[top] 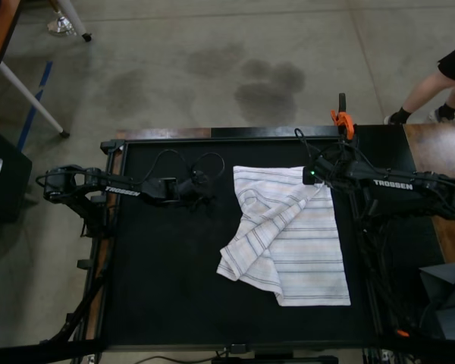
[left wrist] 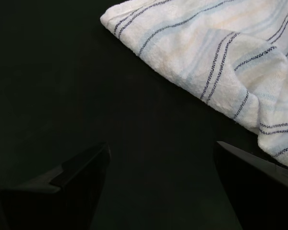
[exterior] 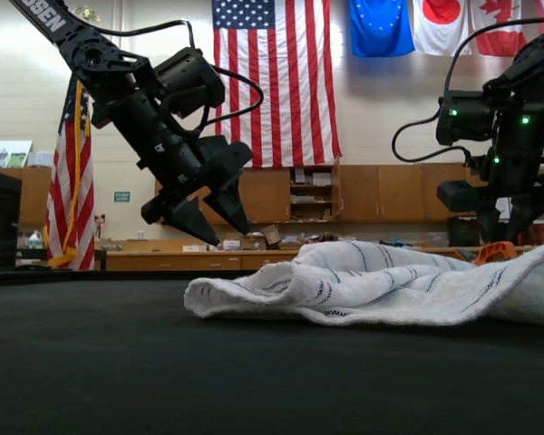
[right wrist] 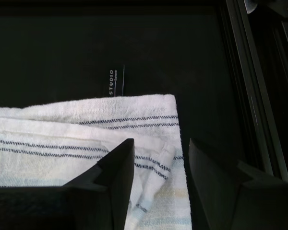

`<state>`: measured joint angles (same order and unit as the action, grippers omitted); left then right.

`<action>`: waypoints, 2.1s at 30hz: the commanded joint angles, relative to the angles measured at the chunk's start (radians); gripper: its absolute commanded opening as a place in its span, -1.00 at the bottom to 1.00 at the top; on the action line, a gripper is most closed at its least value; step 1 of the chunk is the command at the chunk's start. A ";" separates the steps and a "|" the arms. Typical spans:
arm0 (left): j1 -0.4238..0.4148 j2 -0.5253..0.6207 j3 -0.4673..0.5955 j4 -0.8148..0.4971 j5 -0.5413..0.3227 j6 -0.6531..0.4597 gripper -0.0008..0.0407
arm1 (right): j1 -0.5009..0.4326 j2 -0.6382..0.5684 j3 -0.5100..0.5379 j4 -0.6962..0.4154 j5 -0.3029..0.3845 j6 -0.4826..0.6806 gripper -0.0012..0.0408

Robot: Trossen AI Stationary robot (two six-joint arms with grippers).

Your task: Fold the towel

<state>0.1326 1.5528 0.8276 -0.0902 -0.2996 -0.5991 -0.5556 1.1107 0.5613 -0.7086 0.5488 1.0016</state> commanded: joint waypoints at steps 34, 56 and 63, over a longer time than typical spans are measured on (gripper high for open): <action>-0.386 0.077 0.000 0.070 0.186 0.606 0.47 | 0.555 -0.003 0.008 0.365 -0.189 0.221 -0.14; -0.385 0.187 0.062 0.070 0.108 0.595 -0.25 | 0.610 -0.003 0.008 0.433 -0.155 0.226 -0.14; -0.386 0.199 0.074 0.069 0.109 0.593 -0.30 | 0.610 -0.003 0.008 0.436 -0.151 0.229 -0.14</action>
<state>-0.2527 1.7481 0.8982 -0.0189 -0.1944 -0.0029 0.0544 1.1076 0.5694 -0.2749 0.3969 1.2304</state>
